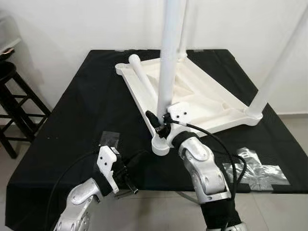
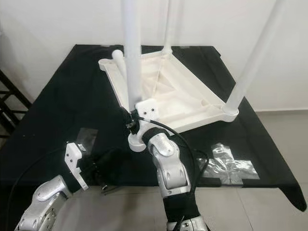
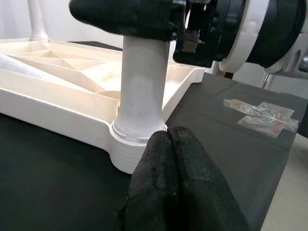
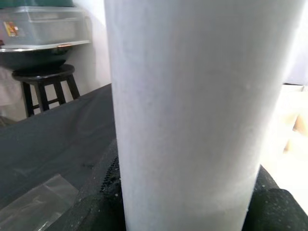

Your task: Building children table

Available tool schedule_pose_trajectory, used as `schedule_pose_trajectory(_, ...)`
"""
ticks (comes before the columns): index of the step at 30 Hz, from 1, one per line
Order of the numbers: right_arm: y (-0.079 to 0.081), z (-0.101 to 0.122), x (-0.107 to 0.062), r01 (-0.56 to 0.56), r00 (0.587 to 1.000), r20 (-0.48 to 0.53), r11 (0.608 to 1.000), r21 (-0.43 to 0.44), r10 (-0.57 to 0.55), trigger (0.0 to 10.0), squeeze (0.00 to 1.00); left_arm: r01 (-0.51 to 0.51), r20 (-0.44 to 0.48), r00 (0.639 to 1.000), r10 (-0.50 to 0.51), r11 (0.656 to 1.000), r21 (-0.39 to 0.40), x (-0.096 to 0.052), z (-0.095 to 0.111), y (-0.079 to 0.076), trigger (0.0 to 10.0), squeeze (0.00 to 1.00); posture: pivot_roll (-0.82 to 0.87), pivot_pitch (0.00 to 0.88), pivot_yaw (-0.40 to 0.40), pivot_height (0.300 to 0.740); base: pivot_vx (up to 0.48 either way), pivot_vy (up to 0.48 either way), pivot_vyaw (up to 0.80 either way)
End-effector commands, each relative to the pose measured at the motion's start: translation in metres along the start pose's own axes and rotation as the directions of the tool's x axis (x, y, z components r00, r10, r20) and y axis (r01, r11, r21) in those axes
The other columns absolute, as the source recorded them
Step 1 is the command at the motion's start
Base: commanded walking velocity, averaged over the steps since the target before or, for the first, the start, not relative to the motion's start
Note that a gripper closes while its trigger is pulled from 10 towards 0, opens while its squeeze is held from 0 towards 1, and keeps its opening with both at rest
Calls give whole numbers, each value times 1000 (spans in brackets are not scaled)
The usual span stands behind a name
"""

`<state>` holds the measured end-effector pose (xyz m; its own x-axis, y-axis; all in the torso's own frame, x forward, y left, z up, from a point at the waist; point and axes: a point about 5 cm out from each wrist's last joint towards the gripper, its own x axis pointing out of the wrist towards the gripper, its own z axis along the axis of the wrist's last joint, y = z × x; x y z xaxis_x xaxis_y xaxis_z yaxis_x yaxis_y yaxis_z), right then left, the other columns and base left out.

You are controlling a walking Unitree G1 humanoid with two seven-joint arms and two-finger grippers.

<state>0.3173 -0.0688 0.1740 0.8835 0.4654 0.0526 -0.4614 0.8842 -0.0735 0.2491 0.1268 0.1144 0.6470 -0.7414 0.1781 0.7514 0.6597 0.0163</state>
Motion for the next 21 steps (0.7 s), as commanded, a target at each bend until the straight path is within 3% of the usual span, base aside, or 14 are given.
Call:
schedule_pose_trajectory(1,-7,-41,-8,65,975,-217,997,31,-57,784,0,-8,-25,1000,8,1000,-4,-4,-4,2,10000,0,42,117,-1,740,0,0,0)
schedule_pose_trajectory(2,-4,-39,-7,67,972,-229,997,35,-57,10000,0,-12,-24,1000,11,1000,-3,-4,-4,2,10000,0,42,117,-1,740,0,0,0)
schedule_pose_trajectory(5,-2,-31,-6,47,977,-210,998,40,-38,10000,0,-12,-23,1000,12,1000,-3,-4,-4,1,10000,0,43,118,1,740,0,0,0)
schedule_pose_trajectory(6,-1,-27,-5,36,981,-194,999,39,-28,10000,1000,-12,-23,1000,12,1000,-3,-4,-4,1,10000,0,43,118,1,740,0,0,0)
schedule_pose_trajectory(7,-1,-19,-1,-39,986,-159,998,53,47,10000,1000,-8,-24,1000,8,1000,-6,-3,-4,1,10000,0,41,116,2,740,0,0,0)
schedule_pose_trajectory(9,-1,-19,-1,-39,986,-159,998,53,47,10000,1000,-8,-24,1000,8,1000,-6,-3,-4,1,10000,0,41,116,2,740,0,0,0)
schedule_pose_trajectory(10,-1,-8,5,-158,981,-106,986,55,163,10000,1000,-3,-24,1000,3,1000,-9,-3,-4,0,10000,0,42,115,1,740,0,0,0)
schedule_pose_trajectory(11,-1,-8,5,-158,981,-106,986,55,163,10000,1000,-3,-24,1000,3,1000,-9,-3,-4,0,10000,0,42,115,1,740,0,0,0)
schedule_pose_trajectory(13,-1,5,8,-326,943,-50,944,48,328,10000,973,-1,-23,1000,1,1000,-10,-2,-4,0,10000,0,41,113,-2,740,0,0,0)
schedule_pose_trajectory(14,-1,10,9,-405,914,-37,914,17,405,10000,0,-2,-22,1000,2,1000,-10,-1,-5,0,10000,0,43,112,-5,740,0,0,0)
schedule_pose_trajectory(16,-2,14,9,-465,885,-31,885,-15,465,10000,0,-3,-22,1000,2,1000,-10,-1,-5,0,10000,0,44,111,-5,740,0,0,0)
schedule_pose_trajectory(17,-3,20,9,-552,834,-32,832,-51,551,10000,0,-4,-21,1000,4,1000,-9,-1,-5,0,10000,0,45,111,-6,740,0,0,0)
schedule_pose_trajectory(20,-7,30,13,-669,742,-20,740,-64,670,10000,0,-6,-20,1000,6,1000,-8,-1,-5,0,10000,0,50,108,-7,740,0,0,0)
schedule_pose_trajectory(21,-7,30,13,-669,742,-20,740,-64,670,10000,0,-6,-20,1000,6,1000,-8,-1,-5,0,10000,0,50,108,-7,740,0,0,0)
